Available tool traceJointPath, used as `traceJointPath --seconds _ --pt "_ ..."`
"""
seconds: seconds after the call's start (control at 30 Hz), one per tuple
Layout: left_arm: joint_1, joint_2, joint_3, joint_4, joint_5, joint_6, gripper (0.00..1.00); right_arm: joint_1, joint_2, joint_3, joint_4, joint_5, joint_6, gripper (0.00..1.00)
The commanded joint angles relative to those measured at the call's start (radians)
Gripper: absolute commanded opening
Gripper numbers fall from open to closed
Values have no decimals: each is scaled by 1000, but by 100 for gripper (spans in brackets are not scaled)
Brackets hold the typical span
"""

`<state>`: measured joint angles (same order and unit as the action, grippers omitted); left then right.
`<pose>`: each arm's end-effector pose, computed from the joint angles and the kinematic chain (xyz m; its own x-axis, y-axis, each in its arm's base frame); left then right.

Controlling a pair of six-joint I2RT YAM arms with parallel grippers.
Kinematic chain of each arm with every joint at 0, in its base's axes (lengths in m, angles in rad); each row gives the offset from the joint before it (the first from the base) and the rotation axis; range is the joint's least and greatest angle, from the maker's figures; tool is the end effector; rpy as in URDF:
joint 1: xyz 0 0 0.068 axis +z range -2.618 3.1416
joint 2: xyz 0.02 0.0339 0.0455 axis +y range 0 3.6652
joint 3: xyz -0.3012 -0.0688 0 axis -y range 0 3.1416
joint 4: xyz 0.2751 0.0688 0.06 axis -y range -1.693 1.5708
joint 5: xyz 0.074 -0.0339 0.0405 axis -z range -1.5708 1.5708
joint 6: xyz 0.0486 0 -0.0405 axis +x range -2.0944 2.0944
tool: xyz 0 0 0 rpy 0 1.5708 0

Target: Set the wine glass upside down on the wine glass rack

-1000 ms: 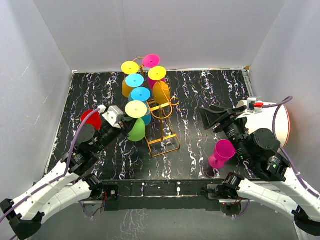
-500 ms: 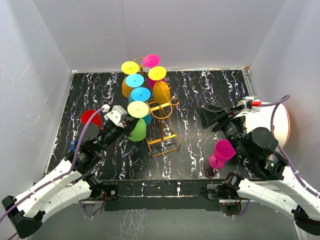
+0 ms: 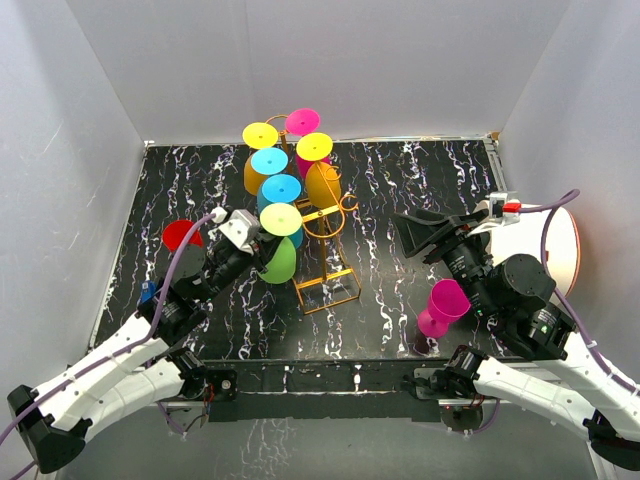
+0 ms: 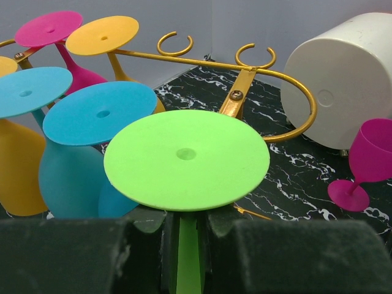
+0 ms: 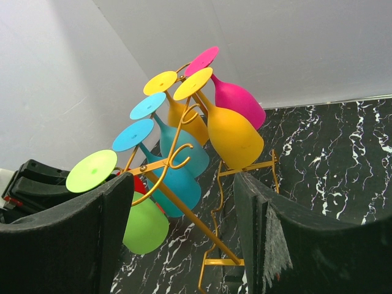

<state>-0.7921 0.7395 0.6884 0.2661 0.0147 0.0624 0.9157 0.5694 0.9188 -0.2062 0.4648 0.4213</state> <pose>0.1365 -0.1393 0.3885 0.1946 -0.1084 -0.9749 0.7111 0.7002 0.0641 0.0907 0.0823 0.4432 -0.1000 0.4699 -0.8771 -0.4358 0.7718 0.4631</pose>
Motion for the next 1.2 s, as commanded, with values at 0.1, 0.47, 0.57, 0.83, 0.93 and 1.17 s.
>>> traceJointPath --seconds 0.1,0.47,0.57,0.83,0.93,1.17 --pt "2 15 3 78 30 -4 0 5 -5 11 45 -8 1 64" --pt "2 40 -4 90 57 -42 0 5 0 14 45 -9 1 64" --pt "3 37 -14 97 52 -48 0 5 0 14 45 -10 2 64" --pt "3 49 -17 92 36 -62 11 5 0 16 42 -11 7 64" --pt "3 50 -12 79 12 -79 21 5 1 18 40 -11 10 65" --pt "4 39 -8 37 9 -115 33 5 8 23 34 -9 14 64"
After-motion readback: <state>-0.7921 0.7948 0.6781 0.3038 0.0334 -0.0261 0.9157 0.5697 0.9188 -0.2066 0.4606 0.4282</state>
